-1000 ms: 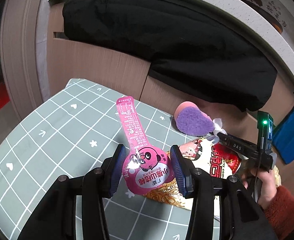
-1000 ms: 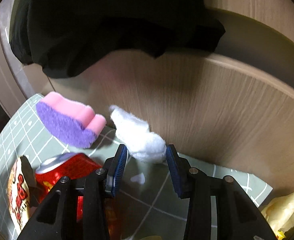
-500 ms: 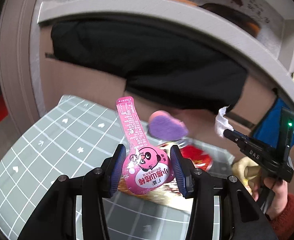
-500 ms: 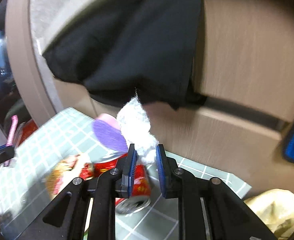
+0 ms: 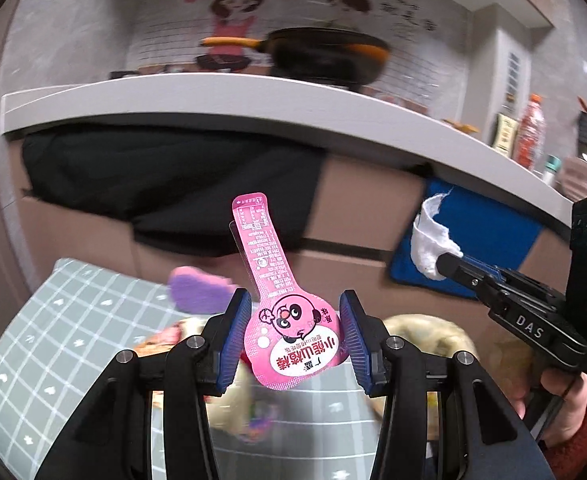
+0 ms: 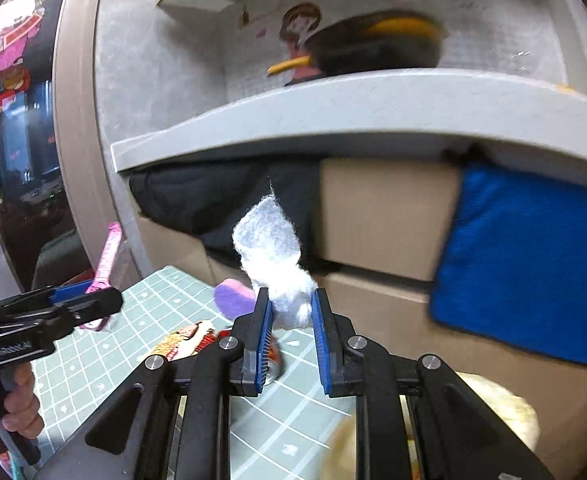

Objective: Collect trash
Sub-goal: 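Carry the pink jelly stick and tissue over the bin and open both grippers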

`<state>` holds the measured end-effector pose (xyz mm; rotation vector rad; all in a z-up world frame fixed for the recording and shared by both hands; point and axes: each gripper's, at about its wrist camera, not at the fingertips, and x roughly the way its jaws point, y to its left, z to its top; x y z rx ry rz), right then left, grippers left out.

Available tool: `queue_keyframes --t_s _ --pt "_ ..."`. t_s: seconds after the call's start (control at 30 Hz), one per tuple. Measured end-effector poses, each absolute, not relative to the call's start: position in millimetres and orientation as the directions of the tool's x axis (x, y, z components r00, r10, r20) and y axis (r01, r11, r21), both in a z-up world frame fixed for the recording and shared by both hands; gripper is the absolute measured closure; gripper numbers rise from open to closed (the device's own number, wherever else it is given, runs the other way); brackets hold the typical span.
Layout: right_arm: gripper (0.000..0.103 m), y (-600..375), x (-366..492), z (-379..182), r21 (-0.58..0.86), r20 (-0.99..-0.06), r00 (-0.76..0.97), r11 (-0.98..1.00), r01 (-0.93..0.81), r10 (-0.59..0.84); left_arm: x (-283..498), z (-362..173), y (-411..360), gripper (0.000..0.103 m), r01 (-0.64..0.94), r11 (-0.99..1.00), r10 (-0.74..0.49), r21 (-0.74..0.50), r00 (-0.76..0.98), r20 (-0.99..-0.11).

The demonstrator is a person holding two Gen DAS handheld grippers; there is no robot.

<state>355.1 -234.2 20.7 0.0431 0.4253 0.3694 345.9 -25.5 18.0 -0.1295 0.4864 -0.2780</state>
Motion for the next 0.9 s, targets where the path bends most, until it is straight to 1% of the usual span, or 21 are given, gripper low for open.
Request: queue_keyframes --t_s 0.23,0.47,0.7,0.9 --pt "0.085 -304 319 28 0.123 -0.366 0.891 0.963 -0.240 0.268 351 18 -106 0.056 0.339 0.920 -0.391 -0.195 0.811 -0.436" --pt "0.084 -359 298 16 0.153 -0.377 0.905 0.977 -0.150 0.198 354 5 -173 0.056 0.417 0.894 -0.444 -0.164 0.777 -0.446" --pt "0.084 -385 297 -8 0.190 -0.410 0.893 0.975 -0.113 0.183 369 -21 -203 0.056 0.427 0.885 -0.458 -0.183 0.733 -0.504" --pt "0.084 -396 307 -37 0.229 -0.461 0.865 0.968 -0.098 0.196 383 -47 -212 0.056 0.430 0.883 -0.459 -0.189 0.703 -0.543"
